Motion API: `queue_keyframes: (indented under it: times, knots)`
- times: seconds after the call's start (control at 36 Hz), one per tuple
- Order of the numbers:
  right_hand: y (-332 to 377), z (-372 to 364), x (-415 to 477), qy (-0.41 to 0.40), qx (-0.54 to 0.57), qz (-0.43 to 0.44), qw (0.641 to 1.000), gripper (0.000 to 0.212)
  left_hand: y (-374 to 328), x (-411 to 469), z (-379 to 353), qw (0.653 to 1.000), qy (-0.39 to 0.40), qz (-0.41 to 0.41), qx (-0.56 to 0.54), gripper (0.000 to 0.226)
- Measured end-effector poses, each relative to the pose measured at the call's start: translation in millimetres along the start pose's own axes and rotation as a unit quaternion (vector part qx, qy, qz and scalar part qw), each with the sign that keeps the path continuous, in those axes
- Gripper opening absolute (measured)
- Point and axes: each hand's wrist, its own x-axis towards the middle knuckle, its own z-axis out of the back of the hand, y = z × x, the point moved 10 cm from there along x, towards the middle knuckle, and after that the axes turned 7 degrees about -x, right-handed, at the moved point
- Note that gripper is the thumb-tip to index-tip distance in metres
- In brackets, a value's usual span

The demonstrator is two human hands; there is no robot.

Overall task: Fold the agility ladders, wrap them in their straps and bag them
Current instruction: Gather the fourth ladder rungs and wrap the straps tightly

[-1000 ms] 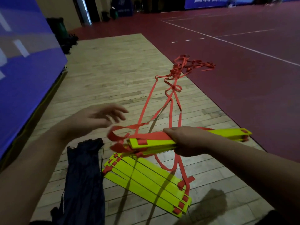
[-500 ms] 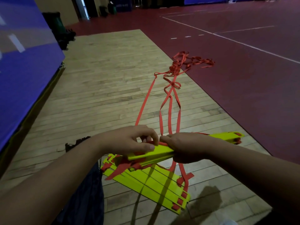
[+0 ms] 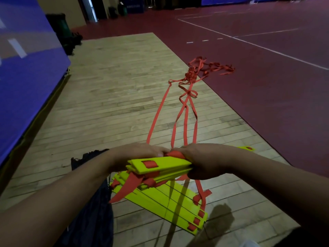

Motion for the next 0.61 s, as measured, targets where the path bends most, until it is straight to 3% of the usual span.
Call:
queue_keyframes:
  times: [0.17, 0.31, 0.39, 0.44, 0.61]
  knots:
    - [5.6, -0.2, -6.7, -0.005, 0.026, 0.015, 1.000, 0.039, -12.7, -0.2, 2.5, 0.997, -0.001, -0.062, -0.049, 0.023]
    - [-1.7, 5.2, -8.8, -0.014, 0.042, -0.006, 0.999, 0.043, -27.1, -12.4, 19.7, 0.995, -0.052, -0.086, -0.019, 0.044]
    - [-6.9, 5.1, -9.6, -0.010, 0.036, -0.016, 0.999, 0.043, -29.0, -25.1, 25.7, 0.998, -0.043, -0.046, -0.006, 0.083]
    - [-8.9, 1.6, -7.4, -0.003, 0.014, -0.027, 1.000, 0.045, -33.6, -30.0, 31.6, 0.997, -0.056, -0.032, 0.045, 0.095]
    - [-13.0, 0.7, -2.7, -0.002, -0.025, -0.053, 0.998, 0.043, -70.4, -49.1, 31.6, 0.956, -0.091, -0.127, 0.247, 0.053]
